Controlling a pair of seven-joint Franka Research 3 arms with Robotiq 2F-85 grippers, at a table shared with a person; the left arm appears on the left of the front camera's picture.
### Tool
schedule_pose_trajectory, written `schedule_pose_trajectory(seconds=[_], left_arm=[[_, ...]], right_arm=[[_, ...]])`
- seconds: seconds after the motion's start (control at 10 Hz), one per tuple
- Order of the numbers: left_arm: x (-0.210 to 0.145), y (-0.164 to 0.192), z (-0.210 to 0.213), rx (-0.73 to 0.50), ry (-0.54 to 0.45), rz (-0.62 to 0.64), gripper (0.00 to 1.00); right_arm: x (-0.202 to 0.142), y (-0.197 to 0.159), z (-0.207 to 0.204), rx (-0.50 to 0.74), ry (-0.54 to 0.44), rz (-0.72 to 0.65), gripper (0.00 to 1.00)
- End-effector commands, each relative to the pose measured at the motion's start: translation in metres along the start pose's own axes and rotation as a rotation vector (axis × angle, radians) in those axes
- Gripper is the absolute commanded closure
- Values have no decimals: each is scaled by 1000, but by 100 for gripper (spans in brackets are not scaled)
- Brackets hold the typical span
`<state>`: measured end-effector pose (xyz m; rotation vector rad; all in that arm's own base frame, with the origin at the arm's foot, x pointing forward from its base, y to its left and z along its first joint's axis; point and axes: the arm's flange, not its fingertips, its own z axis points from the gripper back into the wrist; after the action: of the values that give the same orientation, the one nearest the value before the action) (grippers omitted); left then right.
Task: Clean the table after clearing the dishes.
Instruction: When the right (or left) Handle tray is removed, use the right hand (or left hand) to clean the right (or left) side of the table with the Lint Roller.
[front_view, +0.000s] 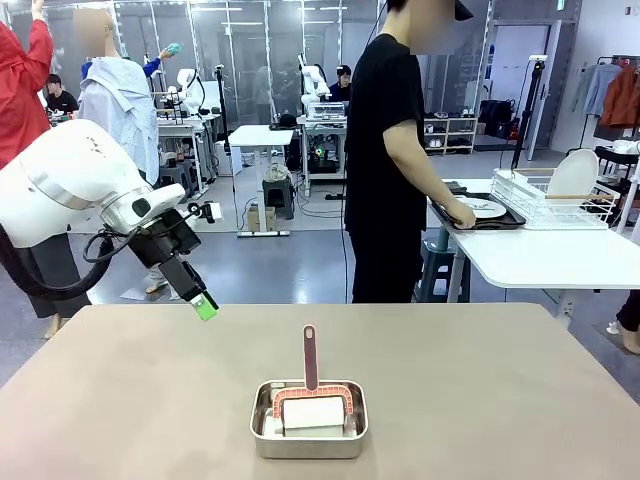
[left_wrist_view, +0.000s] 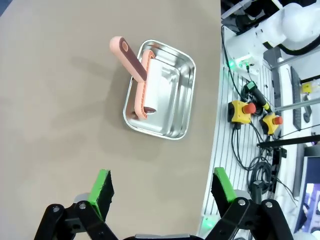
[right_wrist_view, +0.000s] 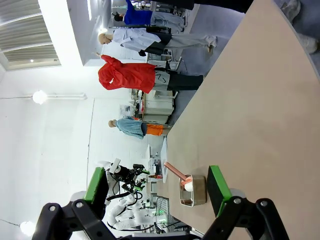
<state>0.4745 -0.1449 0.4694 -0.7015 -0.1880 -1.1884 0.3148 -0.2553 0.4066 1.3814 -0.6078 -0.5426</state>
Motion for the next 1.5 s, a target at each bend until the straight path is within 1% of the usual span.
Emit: schedule_pose_trajectory(seconds=[0.0, 0.2, 0.3, 0.5, 0.6, 0.8, 0.9, 1.0, 1.1, 1.2, 1.4], left_arm=[[23, 6, -7, 19, 117, -14, 0], [73, 23, -14, 26, 238, -33, 0], [91, 28, -17, 14, 279, -59, 0], [141, 37, -26, 8, 383, -84, 0], [168, 42, -36, 9, 452, -98, 0], [210, 58, -57, -46, 584, -83, 0], [229, 63, -72, -62, 637, -101, 0], [236, 65, -86, -98, 640, -134, 0], [237, 67, -96, -107, 643, -166, 0], [235, 68, -104, -68, 613, -207, 0], [231, 74, -126, -78, 628, -223, 0]], right_arm=[[-2, 3, 4, 0, 16, 7, 0], [-2, 3, 4, 0, 16, 7, 0], [-2, 3, 4, 0, 16, 7, 0], [-2, 3, 4, 0, 16, 7, 0], [-2, 3, 4, 0, 16, 7, 0], [-2, 3, 4, 0, 16, 7, 0], [-2, 3, 4, 0, 16, 7, 0], [-2, 3, 4, 0, 16, 7, 0], [-2, 3, 4, 0, 16, 7, 0], [-2, 3, 4, 0, 16, 7, 0], [-2, 3, 4, 0, 16, 7, 0]])
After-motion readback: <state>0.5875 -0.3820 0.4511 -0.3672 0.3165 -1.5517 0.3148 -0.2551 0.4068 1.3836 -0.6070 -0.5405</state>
